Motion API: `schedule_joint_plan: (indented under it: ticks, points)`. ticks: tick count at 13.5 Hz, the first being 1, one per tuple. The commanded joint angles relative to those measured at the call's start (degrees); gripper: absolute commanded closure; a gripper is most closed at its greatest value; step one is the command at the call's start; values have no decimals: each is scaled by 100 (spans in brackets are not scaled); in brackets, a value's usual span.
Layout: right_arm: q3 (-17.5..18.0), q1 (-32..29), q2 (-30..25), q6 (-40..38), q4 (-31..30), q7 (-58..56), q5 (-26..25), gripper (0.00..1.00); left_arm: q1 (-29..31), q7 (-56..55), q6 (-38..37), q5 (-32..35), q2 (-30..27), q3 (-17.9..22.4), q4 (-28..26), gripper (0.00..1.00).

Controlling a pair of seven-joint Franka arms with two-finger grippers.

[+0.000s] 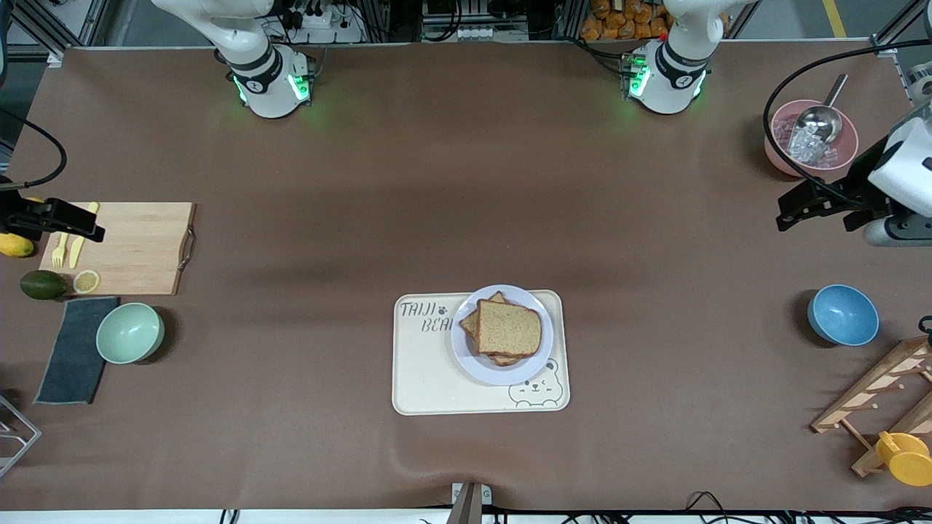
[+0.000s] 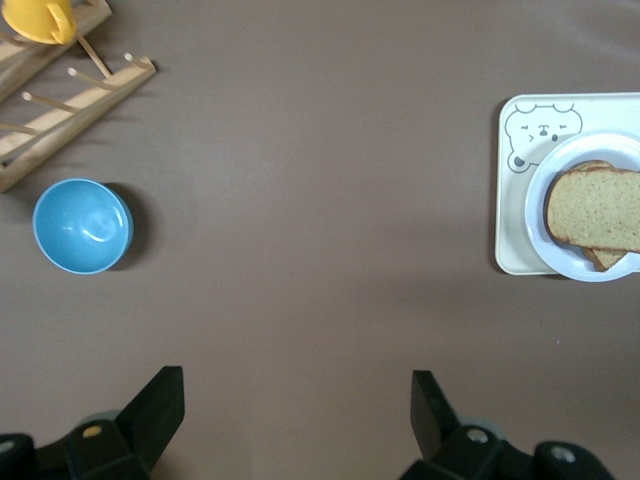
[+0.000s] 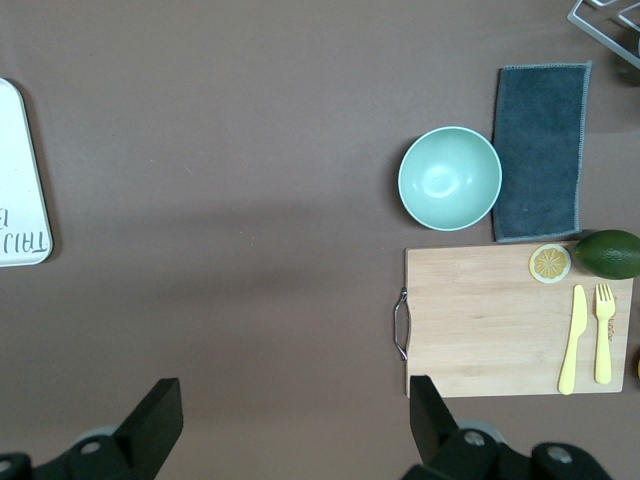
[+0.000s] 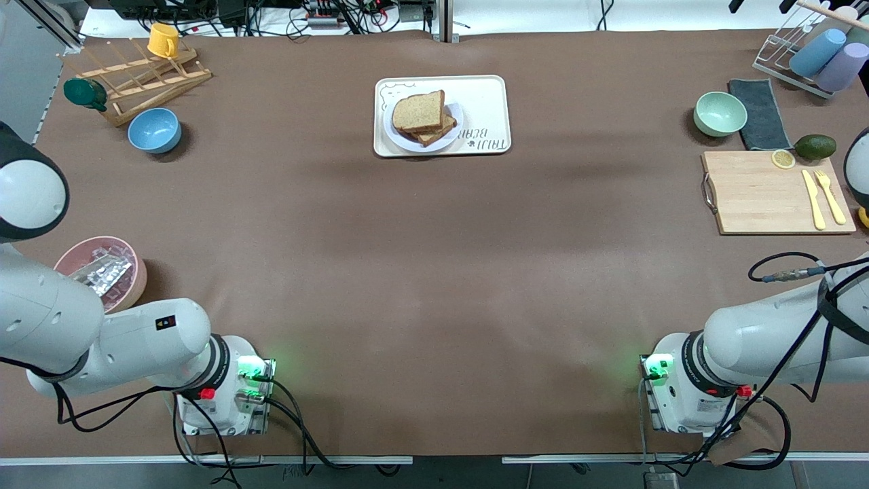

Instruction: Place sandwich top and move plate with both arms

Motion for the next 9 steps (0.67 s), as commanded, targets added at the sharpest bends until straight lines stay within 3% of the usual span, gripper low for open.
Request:
schedule_joint_plan:
  ticks: [1,5,9]
  points:
    - [80,-111,3,18,26,-5,75,0,199,10,-266,128,-71,57,84,0]
    - [80,-111,3,18,26,-5,75,0,183,27,-566,119,-184,171,110,0]
    - [80,-111,12,26,17,-5,75,0,-1158,11,-627,-56,-519,1628,5,0]
